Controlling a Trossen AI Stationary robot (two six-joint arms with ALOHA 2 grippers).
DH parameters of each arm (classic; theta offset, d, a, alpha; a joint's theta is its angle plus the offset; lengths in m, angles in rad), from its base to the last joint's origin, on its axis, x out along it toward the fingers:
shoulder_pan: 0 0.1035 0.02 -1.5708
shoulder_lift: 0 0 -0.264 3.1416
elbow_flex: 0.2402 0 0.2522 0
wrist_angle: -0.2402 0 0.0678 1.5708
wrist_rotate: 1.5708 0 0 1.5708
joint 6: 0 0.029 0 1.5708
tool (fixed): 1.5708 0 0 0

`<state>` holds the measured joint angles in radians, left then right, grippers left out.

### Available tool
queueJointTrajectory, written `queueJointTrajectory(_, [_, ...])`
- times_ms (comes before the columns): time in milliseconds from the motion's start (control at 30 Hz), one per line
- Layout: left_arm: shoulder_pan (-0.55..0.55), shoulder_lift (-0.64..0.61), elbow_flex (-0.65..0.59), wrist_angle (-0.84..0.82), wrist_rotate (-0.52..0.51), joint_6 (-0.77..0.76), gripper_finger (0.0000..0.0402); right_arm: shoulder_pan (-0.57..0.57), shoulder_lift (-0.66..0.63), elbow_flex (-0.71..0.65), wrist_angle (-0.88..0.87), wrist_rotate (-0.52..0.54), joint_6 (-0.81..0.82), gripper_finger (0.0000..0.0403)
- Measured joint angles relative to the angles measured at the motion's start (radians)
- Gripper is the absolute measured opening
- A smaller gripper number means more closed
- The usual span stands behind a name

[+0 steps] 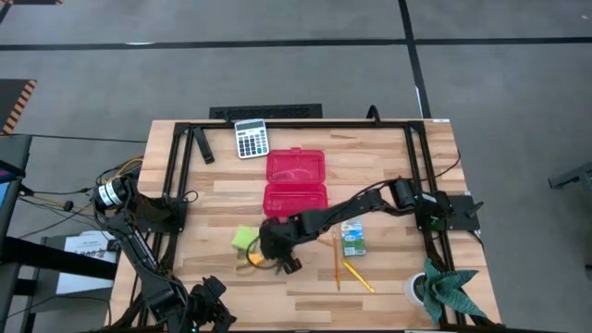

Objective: Pack school essentials
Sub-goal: Put the scissors into the supply box

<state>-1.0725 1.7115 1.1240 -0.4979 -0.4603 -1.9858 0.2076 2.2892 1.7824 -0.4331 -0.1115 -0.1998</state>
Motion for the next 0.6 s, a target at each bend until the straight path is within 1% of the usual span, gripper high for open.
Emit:
queueJointTrajectory(100, [0.0,0.0,0.0,-0.001,0.0,0.005,0.0228,-0.003,-0.055,0.001,-0.027,-0.008,0.044,0.0022])
queueJointTrajectory(233, [0.0,0.0,0.0,-0.003,0.0,0.016,0.0229,0.0,-0.139,0.003,-0.074,-0.022,0.053,0.0023])
queueJointTrajectory(333, [0.0,0.0,0.0,-0.005,-0.003,0.021,0.0228,-0.019,-0.21,0.004,-0.129,-0.022,0.077,0.003])
queueJointTrajectory(467, [0.0,0.0,0.0,-0.005,-0.036,0.022,0.0229,-0.079,-0.299,0.005,-0.195,-0.021,0.08,0.0026])
queueJointTrajectory(600, [0.001,0.0,0.0,-0.006,-0.053,0.021,0.0228,-0.173,-0.386,0.006,-0.268,-0.022,0.079,0.0024])
